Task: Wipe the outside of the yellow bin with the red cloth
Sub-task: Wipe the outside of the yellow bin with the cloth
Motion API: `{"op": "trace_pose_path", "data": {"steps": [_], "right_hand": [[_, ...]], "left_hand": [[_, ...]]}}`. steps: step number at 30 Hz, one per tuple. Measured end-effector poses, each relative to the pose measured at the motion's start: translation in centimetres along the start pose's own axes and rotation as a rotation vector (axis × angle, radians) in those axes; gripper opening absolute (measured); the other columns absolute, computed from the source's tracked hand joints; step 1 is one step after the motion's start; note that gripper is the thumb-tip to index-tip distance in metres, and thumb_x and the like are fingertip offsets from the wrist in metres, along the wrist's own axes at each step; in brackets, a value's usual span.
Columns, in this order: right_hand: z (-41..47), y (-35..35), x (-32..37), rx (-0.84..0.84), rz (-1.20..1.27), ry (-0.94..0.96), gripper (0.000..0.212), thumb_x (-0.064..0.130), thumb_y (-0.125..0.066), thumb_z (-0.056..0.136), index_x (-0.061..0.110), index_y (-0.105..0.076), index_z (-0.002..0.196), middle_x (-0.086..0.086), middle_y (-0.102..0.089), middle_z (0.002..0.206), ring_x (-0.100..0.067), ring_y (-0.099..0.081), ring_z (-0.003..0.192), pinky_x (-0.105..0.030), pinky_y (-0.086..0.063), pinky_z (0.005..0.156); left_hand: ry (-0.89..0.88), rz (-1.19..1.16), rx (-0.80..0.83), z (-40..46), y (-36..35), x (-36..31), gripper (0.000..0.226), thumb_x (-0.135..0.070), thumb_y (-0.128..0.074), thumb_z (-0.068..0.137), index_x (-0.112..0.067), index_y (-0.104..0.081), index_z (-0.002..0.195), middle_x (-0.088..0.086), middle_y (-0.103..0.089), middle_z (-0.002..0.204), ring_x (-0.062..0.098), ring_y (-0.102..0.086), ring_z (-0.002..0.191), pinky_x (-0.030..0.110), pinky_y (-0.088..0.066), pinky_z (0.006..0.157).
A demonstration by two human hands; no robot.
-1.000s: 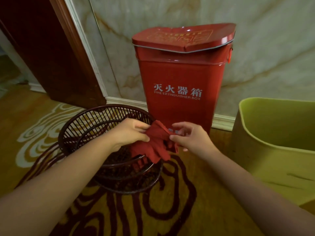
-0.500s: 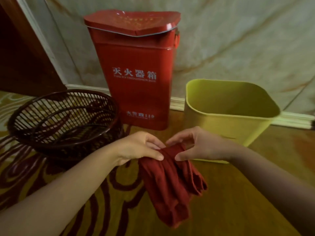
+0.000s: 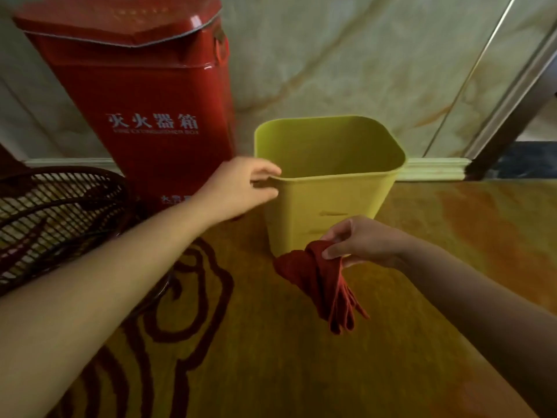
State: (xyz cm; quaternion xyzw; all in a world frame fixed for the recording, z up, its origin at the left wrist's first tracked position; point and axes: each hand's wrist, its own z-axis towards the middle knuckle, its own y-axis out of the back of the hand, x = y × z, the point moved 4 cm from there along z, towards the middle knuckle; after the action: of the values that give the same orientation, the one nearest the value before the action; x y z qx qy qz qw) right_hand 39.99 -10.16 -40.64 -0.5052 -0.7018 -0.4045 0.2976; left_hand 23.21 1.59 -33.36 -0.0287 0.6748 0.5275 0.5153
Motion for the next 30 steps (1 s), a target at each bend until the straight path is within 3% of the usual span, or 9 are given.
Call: {"op": "trace_pose_path", "data": {"steps": [3, 7, 11, 16, 19, 22, 25, 27, 30], "right_hand": [[-0.7, 1.9, -2.0, -0.099, 0.155, -0.062, 0.012, -0.002, -0.066, 0.078, 0.010, -0.069, 0.077, -0.004, -0.067, 0.075, -0.009, -0.065, 0.066, -0.020, -0.052, 0.054], [-1.9, 3.9, -3.9, -0.210, 0.308, -0.098, 0.012, -0.001, -0.067, 0.077, 0.003, -0.067, 0.089, -0.010, -0.065, 0.086, -0.021, -0.062, 0.086, -0.035, -0.054, 0.078], [-3.2, 5.1, -4.7, -0.264, 0.437, -0.109, 0.008, -0.001, -0.067, 0.077, 0.006, -0.065, 0.080, -0.008, -0.067, 0.082, -0.015, -0.065, 0.076, -0.028, -0.056, 0.064], [-5.8, 7.2, -5.5, -0.378, 0.565, -0.151, 0.013, -0.003, -0.066, 0.076, 0.000, -0.066, 0.089, -0.016, -0.067, 0.091, -0.025, -0.066, 0.089, -0.038, -0.055, 0.078], [-8.3, 9.7, -5.6, -0.468, 0.611, -0.110, 0.019, -0.001, -0.067, 0.076, -0.001, -0.066, 0.094, -0.017, -0.068, 0.095, -0.026, -0.067, 0.090, -0.038, -0.056, 0.076], [-10.7, 12.1, -5.4, -0.559, 0.656, -0.010, 0.027, 0.000, -0.066, 0.075, -0.003, -0.065, 0.101, -0.020, -0.067, 0.101, -0.027, -0.068, 0.092, -0.038, -0.055, 0.078], [-12.4, 13.9, -4.3, -0.638, 0.658, 0.098, 0.023, 0.001, -0.067, 0.074, 0.000, -0.066, 0.097, -0.018, -0.070, 0.096, -0.024, -0.071, 0.085, -0.034, -0.059, 0.071], [-13.0, 14.5, -3.2, -0.662, 0.600, 0.137, 0.019, 0.001, -0.067, 0.074, 0.002, -0.068, 0.093, -0.015, -0.071, 0.091, -0.021, -0.072, 0.081, -0.029, -0.059, 0.064], [-13.4, 14.5, -1.8, -0.677, 0.534, 0.133, 0.011, 0.000, -0.066, 0.077, 0.003, -0.067, 0.087, -0.013, -0.070, 0.087, -0.020, -0.071, 0.080, -0.030, -0.060, 0.064]], "left_hand": [[-0.109, 0.221, 0.015, 4.5, -0.7, -3.1, 0.044, -0.021, -0.068, 0.075, -0.018, -0.059, 0.118, 0.004, -0.061, 0.127, 0.014, -0.056, 0.116, 0.029, -0.042, 0.099], [-0.097, 0.521, 0.305, 7.7, -4.3, -4.8, 0.036, -0.016, -0.063, 0.078, -0.013, -0.063, 0.114, 0.008, -0.068, 0.116, 0.020, -0.062, 0.105, 0.025, -0.045, 0.087], [-0.210, 0.671, 0.396, 8.4, -6.1, -5.4, 0.030, -0.005, -0.056, 0.078, -0.009, -0.066, 0.106, 0.014, -0.071, 0.100, 0.024, -0.065, 0.091, 0.030, -0.050, 0.079], [-0.298, 0.764, 0.476, 8.6, -6.8, -5.6, 0.020, -0.002, -0.050, 0.080, -0.006, -0.064, 0.094, 0.013, -0.069, 0.096, 0.026, -0.063, 0.090, 0.036, -0.050, 0.078], [-0.276, 0.636, 0.418, 9.0, -6.2, -6.9, 0.022, -0.003, -0.052, 0.082, -0.003, -0.064, 0.100, 0.015, -0.069, 0.103, 0.023, -0.064, 0.094, 0.025, -0.048, 0.076], [-0.194, 0.469, 0.347, 9.4, -4.3, -8.0, 0.025, -0.004, -0.054, 0.082, -0.001, -0.065, 0.104, 0.013, -0.070, 0.098, 0.019, -0.063, 0.084, 0.010, -0.044, 0.054], [0.014, 0.138, 0.279, 7.7, -3.7, -6.0, 0.015, -0.002, -0.056, 0.081, -0.007, -0.068, 0.089, 0.007, -0.067, 0.078, 0.016, -0.058, 0.066, 0.014, -0.043, 0.045], [0.186, -0.112, 0.327, 5.0, -5.2, -3.2, 0.018, 0.002, -0.054, 0.082, -0.012, -0.065, 0.077, 0.004, -0.064, 0.070, 0.011, -0.059, 0.058, 0.015, -0.046, 0.045], [0.379, -0.302, 0.421, 1.2, -7.5, 0.7, 0.015, 0.000, -0.054, 0.084, -0.008, -0.068, 0.083, 0.001, -0.072, 0.065, 0.004, -0.066, 0.057, 0.017, -0.049, 0.047]]}}
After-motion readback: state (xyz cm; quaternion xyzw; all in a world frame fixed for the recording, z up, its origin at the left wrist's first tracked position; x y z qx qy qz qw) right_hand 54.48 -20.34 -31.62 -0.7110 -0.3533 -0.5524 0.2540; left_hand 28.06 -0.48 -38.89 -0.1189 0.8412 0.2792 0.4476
